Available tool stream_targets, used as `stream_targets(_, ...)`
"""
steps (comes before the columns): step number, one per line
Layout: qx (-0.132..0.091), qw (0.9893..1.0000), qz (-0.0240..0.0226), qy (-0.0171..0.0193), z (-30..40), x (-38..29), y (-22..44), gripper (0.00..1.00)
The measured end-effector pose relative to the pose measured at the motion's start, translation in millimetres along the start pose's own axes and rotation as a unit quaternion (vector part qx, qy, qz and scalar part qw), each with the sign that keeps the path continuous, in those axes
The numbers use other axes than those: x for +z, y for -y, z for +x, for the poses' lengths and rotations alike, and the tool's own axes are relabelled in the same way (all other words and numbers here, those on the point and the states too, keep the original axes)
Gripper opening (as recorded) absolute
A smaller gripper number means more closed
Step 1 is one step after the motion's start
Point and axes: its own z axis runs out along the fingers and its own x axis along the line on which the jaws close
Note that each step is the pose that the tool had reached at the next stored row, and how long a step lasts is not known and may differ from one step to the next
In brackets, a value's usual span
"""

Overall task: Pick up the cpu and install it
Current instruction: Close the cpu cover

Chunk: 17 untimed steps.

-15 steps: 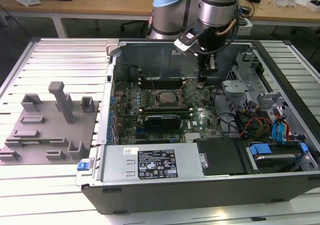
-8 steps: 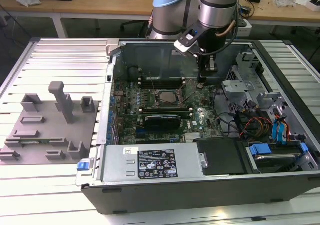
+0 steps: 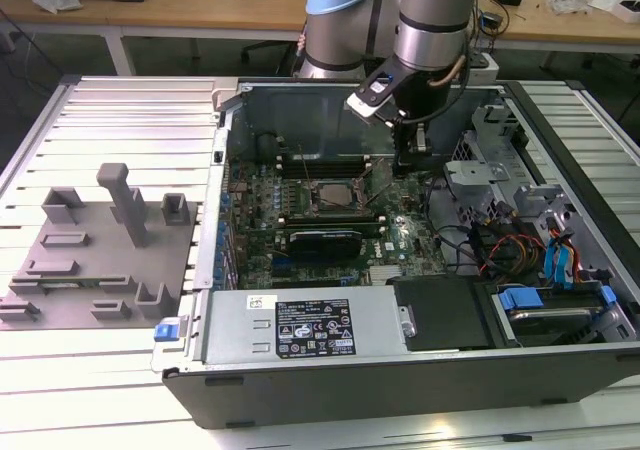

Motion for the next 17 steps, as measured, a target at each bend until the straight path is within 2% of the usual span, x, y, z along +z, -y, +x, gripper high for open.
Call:
stream_targets(3, 0.000, 1.0000, 0.0034, 0.0000, 0.2, 5.6, -0.3, 0.11)
stream_targets(8, 0.000, 1.0000, 0.0037, 0.0000, 0.2, 6.6, -0.3, 0.11)
stream_targets(12, 0.000, 1.0000, 0.0037, 0.0001, 0.3, 10.1, -0.2, 0.11)
stream_targets(13, 0.000, 1.0000, 0.0036, -0.0014, 0.4, 10.5, 2.5, 0.11)
stream_targets(15, 0.001, 1.0000, -0.0043, -0.0032, 0.4, 9.0, 36.8, 0.11)
stream_targets(17, 0.001, 1.0000, -0.0051, -0.0032, 0.4, 8.8, 41.3, 0.11)
